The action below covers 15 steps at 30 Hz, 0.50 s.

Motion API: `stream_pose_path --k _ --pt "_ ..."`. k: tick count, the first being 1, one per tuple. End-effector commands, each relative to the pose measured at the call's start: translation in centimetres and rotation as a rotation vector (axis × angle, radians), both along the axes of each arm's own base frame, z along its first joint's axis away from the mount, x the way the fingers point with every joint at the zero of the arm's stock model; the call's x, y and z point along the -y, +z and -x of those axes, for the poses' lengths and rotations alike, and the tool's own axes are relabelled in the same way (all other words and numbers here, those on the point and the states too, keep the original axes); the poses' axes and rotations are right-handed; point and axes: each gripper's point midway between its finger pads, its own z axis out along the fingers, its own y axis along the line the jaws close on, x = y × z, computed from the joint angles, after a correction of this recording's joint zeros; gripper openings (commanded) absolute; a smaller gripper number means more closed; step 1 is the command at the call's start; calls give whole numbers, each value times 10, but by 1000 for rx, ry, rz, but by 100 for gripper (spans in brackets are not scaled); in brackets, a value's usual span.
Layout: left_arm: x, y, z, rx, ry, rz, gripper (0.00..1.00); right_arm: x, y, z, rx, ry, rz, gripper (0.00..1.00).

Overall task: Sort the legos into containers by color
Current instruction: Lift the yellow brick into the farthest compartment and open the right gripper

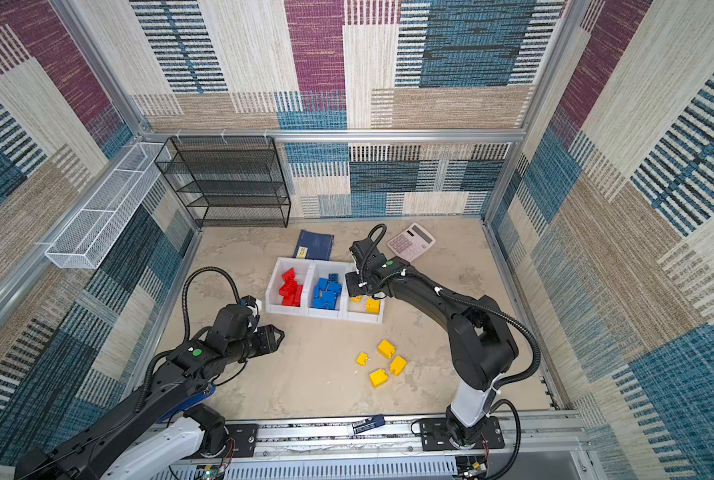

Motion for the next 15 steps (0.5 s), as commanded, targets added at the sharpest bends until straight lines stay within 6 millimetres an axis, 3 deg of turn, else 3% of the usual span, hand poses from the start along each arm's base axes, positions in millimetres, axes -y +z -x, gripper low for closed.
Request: stream_pose_path --k 1,8,15 --pt "2 -1 3 -23 6 17 52 -1 9 2 24 1 -25 61" --pt "18 0 3 -14 -56 28 52 18 16 17 36 -45 -48 61" --pt "64 0 3 12 -208 -32 52 52 15 28 35 -124 -70 62"
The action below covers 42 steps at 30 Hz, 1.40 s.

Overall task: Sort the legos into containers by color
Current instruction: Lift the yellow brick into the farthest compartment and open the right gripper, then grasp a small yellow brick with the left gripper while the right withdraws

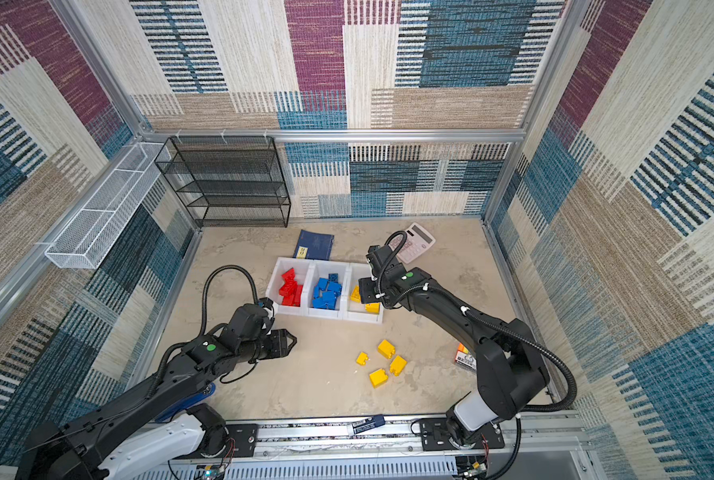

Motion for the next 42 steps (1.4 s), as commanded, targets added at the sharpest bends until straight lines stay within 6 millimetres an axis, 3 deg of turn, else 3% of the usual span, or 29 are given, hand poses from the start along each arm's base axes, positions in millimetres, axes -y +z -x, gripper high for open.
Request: stream_pose_path --k 1,11,20,28,36,42 --pt "25 8 -10 65 -59 -10 52 11 4 -2 20 -51 -35 62" --pt "125 -14 4 34 -396 -82 53 53 0 29 11 -159 -54 64" --pt "173 -43 21 -24 -576 -152 53 77 2 41 22 -224 -64 65" --pt "189 -65 28 -55 -660 -260 48 79 1 44 16 -226 -62 65" --pt "187 -81 27 -55 -672 -355 45 79 -1 45 11 -228 -64 65" --pt "185 -88 25 -58 -667 -390 33 79 0 46 11 -229 -65 65"
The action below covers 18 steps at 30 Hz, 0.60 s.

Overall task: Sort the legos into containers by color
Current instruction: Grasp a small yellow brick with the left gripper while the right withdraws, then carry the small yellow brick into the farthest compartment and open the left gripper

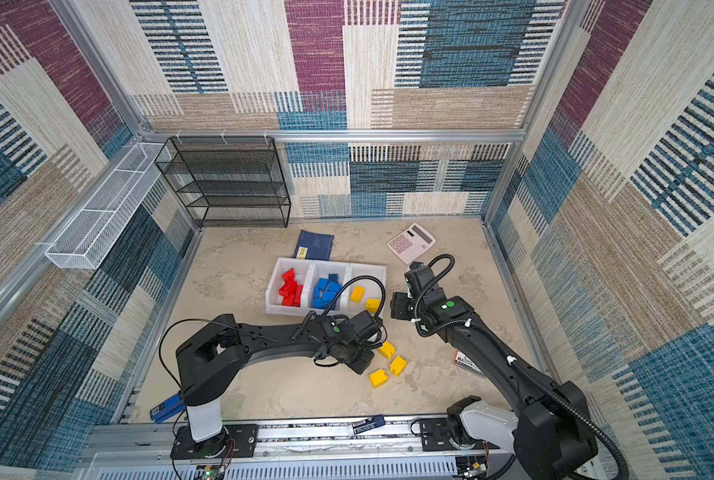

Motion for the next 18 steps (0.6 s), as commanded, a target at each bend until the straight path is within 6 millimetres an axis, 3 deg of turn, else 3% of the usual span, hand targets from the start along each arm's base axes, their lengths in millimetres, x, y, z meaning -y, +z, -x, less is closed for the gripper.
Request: stream_pose_path --k 1,11,18 --pt "-9 -8 0 9 -12 -51 32 1 2 -1 7 -12 -2 65" --pt "-12 0 -3 35 -1 -37 22 0 3 -1 7 -5 -3 65" --pt "-11 27 -17 74 18 17 21 0 4 -1 9 -3 -2 65"
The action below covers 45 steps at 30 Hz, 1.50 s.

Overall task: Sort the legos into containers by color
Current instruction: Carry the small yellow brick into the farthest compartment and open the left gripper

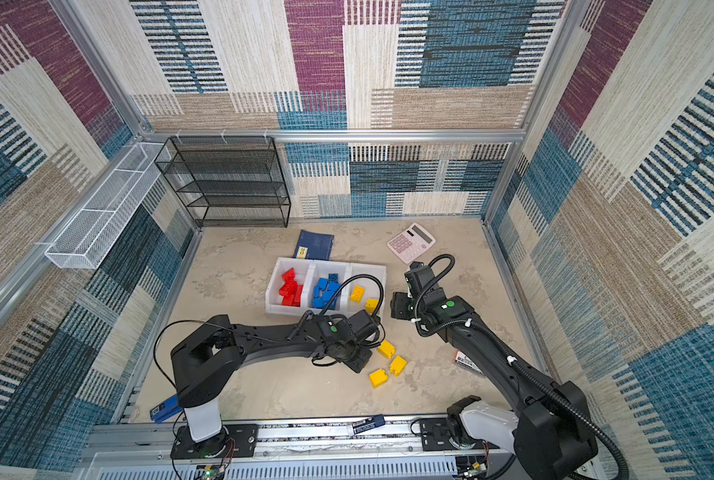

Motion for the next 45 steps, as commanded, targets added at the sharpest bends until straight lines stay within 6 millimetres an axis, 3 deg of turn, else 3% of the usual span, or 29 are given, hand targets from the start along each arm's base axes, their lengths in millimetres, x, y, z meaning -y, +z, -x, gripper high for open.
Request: stream_pose_path --k 1,10,17,22,24,29,36,41,45 --pt "-3 19 -13 47 1 18 21 0 4 -1 10 -4 -4 65" --pt "0 76 -89 172 50 109 22 0 3 4 5 -3 -17 65" --pt "0 82 -147 215 92 101 23 2 2 10 2 -14 -29 64" --pt "2 78 -170 227 102 82 24 4 2 13 0 -20 -32 64" --pt "2 75 -174 225 104 73 27 4 2 13 -3 -18 -30 64" --pt "-1 76 -178 225 120 67 44 4 3 13 -3 -14 -23 64" --pt "-10 85 -174 235 137 75 49 3 1 13 -14 -11 -24 65" --pt "-33 97 -159 242 184 107 49 4 -1 14 -20 -14 -17 65" --pt "-64 102 -140 237 260 139 49 5 -10 17 -46 -11 -3 64"
